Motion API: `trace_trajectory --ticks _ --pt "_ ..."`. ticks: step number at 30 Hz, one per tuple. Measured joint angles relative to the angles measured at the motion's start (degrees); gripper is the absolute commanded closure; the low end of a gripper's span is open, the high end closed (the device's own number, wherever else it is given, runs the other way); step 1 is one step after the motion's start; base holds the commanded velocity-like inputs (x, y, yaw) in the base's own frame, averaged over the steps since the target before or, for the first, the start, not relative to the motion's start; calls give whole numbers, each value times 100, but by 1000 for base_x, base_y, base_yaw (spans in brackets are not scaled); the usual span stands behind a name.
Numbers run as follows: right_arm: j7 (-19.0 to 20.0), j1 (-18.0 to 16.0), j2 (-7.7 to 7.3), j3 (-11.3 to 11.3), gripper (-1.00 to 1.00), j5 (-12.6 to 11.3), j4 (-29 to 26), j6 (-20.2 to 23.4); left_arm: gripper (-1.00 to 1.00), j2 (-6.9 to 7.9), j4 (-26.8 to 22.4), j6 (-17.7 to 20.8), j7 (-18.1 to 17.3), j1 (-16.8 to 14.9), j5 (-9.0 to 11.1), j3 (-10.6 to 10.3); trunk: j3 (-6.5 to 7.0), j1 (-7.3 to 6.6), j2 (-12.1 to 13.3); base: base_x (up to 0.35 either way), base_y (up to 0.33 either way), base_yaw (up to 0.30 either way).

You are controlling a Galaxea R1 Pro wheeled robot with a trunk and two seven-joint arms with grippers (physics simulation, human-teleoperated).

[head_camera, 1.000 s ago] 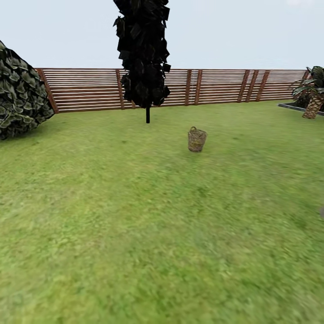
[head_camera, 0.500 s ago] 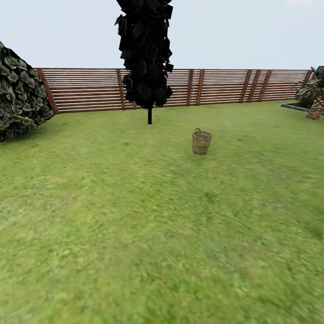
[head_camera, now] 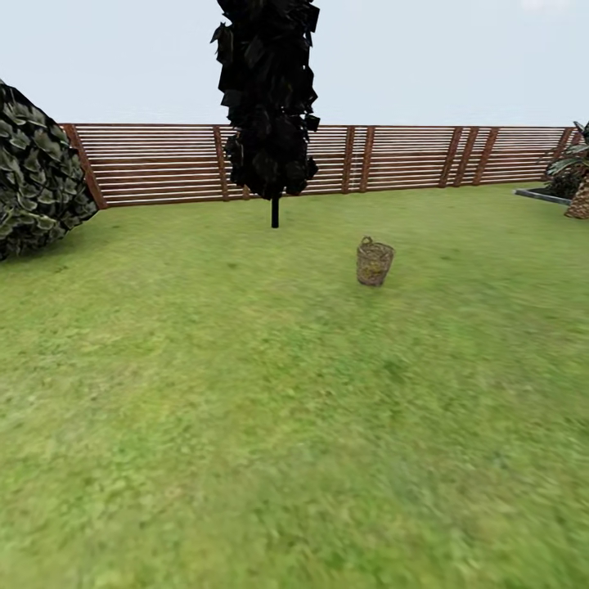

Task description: Take the three Easter eggs out of the wicker basket on the lawn in the garden, then place them on the lawn next to a single tree (choose any tree) so that all three eggs are next to the same tree and none are left in the basket.

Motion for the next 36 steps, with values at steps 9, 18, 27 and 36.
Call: trace_trajectory --ticks 9,18,27,36 --pt "0 0 -5 0 -100 -2 0 -2 -100 0 0 0 -1 0 -5 0 0 0 0 313 98 0" --pt "0 0 -7 0 -100 -4 0 -5 -100 0 0 1 -2 0 -8 -7 0 0 0 326 26 0" --pt "0 0 -7 0 -100 -3 0 -2 -100 0 -1 2 -2 0 -14 -10 0 0 0 336 2 -14" --pt "0 0 -4 0 -100 -1 0 -5 -100 0 -1 3 -2 0 -14 -14 13 0 0 338 0 -143"
